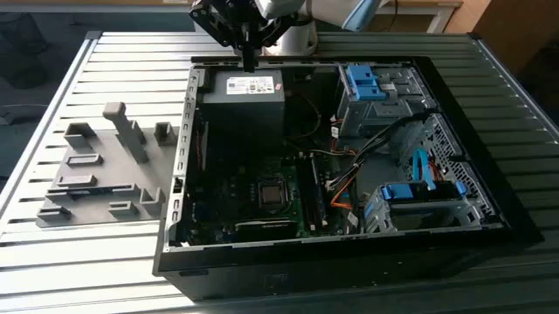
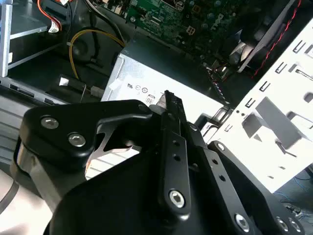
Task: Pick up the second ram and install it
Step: 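Reach for the second ram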
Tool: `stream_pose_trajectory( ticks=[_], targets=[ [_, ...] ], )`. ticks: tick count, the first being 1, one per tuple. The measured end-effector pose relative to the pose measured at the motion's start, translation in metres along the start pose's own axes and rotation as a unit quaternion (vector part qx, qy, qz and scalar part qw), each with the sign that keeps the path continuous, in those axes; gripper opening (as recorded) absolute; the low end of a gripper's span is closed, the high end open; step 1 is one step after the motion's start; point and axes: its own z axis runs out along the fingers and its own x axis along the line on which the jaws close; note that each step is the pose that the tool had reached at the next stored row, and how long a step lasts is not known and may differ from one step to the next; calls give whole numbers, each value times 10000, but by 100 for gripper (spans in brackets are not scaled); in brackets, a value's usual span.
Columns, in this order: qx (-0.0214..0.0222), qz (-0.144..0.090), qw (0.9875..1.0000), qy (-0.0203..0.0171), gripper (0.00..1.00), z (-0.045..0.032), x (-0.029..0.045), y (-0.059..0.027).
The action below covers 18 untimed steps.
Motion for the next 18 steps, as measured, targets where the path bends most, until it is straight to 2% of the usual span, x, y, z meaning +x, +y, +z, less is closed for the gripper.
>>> stream_pose_trajectory(
  ticks=[18],
  targets=[
    [0, 0, 10000, 0, 11, -2, 50, -4]
  ],
)
